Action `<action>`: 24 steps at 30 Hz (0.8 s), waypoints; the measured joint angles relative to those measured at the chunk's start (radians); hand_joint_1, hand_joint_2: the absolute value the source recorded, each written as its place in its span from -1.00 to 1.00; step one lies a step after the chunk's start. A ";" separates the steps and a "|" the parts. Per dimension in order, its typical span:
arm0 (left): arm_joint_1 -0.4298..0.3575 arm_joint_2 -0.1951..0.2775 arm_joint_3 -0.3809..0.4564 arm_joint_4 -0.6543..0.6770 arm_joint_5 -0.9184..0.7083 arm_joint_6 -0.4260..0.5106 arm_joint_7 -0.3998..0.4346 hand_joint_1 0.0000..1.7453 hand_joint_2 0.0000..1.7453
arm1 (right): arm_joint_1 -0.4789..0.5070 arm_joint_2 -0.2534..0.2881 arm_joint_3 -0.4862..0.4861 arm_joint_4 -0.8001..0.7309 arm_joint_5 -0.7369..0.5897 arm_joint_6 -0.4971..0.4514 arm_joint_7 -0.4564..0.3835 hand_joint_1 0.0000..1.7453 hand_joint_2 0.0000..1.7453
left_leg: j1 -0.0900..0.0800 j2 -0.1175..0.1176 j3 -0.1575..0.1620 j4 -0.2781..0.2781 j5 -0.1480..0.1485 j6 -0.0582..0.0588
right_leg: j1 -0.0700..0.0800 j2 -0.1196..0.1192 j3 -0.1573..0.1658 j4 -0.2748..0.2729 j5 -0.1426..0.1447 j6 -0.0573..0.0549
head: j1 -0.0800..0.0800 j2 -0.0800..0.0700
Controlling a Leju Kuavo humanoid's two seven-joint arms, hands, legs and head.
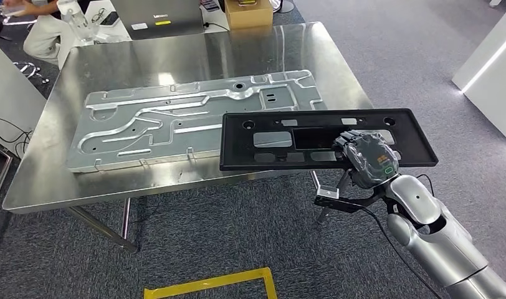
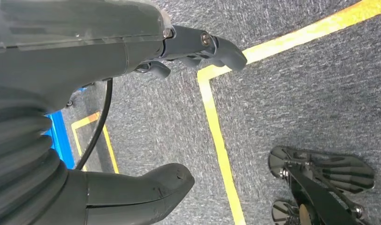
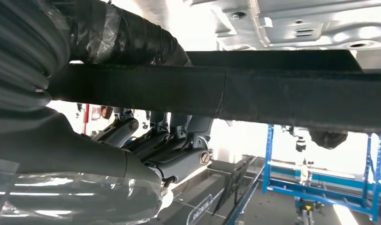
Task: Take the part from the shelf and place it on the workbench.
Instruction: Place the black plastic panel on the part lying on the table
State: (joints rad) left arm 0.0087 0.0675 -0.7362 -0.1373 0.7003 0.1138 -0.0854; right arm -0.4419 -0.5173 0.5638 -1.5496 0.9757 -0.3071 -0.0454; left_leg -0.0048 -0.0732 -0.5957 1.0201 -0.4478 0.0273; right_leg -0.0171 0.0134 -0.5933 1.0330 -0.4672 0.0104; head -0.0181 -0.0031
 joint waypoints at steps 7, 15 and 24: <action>-0.005 0.002 -0.002 0.000 -0.002 0.001 0.000 -1.00 1.00 | 0.002 0.000 0.000 0.000 0.000 0.002 0.000 1.00 1.00 | 0.007 0.064 -0.142 0.285 -0.118 -0.028 | 0.001 -0.023 0.018 -0.007 -0.008 -0.027 | -0.001 0.000; -0.007 0.011 -0.003 0.001 -0.003 0.000 0.002 -1.00 1.00 | 0.002 0.000 0.000 0.000 0.000 0.003 0.000 1.00 1.00 | -0.003 0.071 -0.009 -0.004 0.012 0.006 | 0.006 -0.032 0.036 -0.009 -0.027 0.000 | 0.000 0.000; -0.013 0.011 -0.010 0.001 0.000 -0.007 0.014 -1.00 1.00 | -0.067 0.080 0.024 0.070 0.000 0.053 -0.007 1.00 1.00 | 0.002 0.060 0.018 -0.017 0.000 0.024 | -0.003 -0.019 -0.103 0.197 -0.060 0.019 | 0.000 0.000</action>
State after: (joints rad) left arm -0.0046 0.0783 -0.7465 -0.1366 0.7005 0.1064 -0.0710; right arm -0.5090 -0.4377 0.5877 -1.4800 0.9754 -0.2539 -0.0527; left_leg -0.0033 -0.0128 -0.5775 1.0035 -0.4478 0.0518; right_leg -0.0203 -0.0057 -0.6966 1.2304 -0.5268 0.0297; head -0.0179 -0.0031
